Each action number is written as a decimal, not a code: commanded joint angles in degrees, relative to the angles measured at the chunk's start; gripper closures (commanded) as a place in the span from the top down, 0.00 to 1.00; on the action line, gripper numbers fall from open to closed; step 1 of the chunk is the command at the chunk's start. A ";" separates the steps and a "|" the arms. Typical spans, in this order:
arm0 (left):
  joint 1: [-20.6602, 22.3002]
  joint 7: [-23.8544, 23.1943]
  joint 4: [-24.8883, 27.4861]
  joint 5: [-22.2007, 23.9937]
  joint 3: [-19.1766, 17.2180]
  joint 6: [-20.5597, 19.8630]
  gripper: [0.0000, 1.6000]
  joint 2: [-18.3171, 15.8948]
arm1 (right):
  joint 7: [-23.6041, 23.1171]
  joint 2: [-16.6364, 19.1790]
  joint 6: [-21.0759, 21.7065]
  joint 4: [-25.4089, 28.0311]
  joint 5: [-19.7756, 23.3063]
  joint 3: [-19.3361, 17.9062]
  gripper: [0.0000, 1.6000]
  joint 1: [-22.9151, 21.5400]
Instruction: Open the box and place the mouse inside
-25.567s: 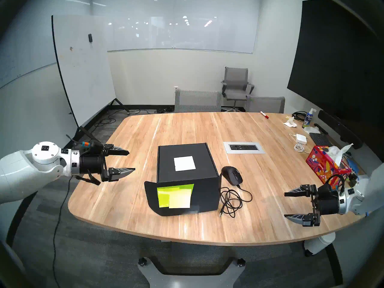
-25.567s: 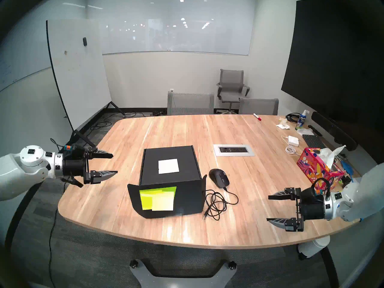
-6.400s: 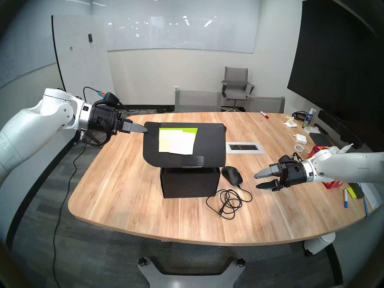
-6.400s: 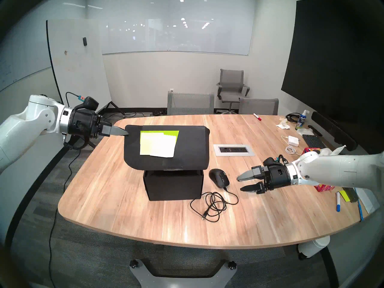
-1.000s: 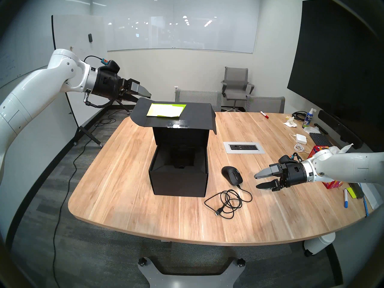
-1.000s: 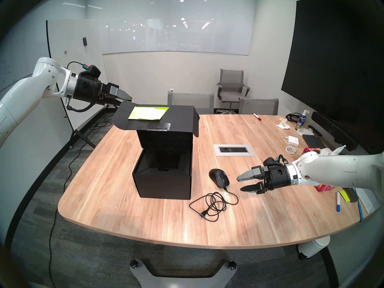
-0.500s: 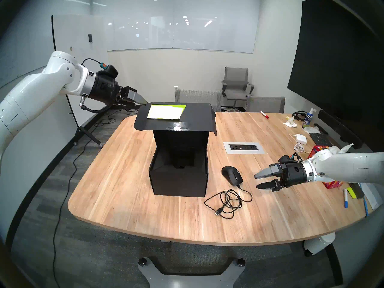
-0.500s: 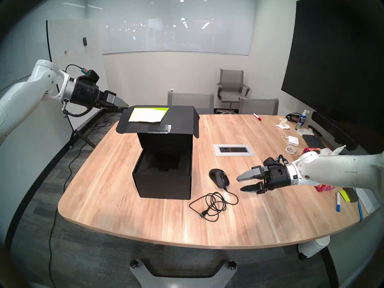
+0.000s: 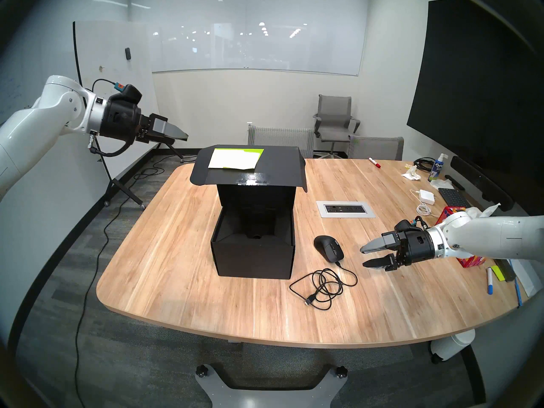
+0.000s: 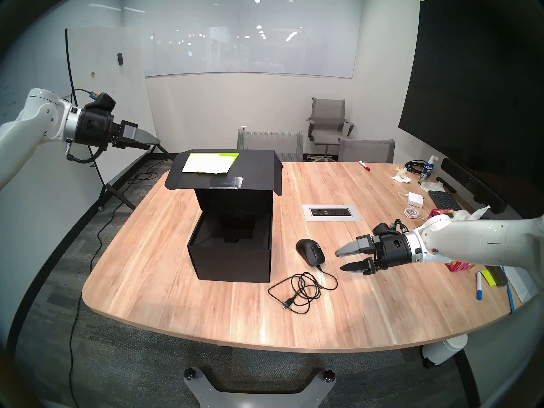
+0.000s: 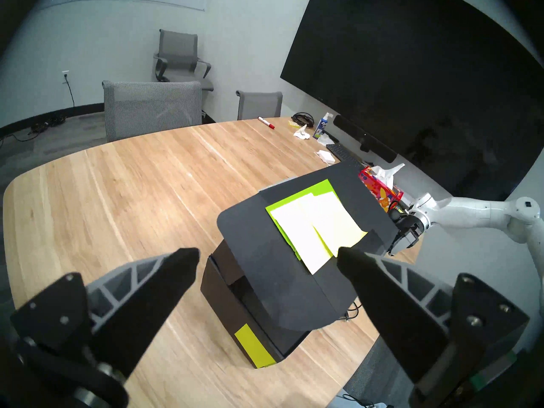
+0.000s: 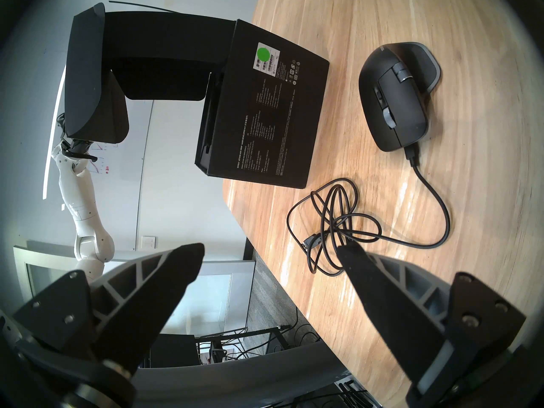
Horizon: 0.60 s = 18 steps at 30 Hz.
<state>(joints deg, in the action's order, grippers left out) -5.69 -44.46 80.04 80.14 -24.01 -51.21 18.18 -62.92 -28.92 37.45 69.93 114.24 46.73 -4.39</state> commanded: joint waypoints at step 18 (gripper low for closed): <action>-0.19 -23.23 5.90 -12.30 -0.70 13.51 1.00 -10.45 | -0.35 0.01 0.12 -0.10 0.12 -0.54 1.00 -0.76</action>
<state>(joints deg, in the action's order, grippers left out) -6.16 -62.77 86.23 69.85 -24.40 -41.07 9.73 -62.92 -28.91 37.46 69.94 114.23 46.70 -4.38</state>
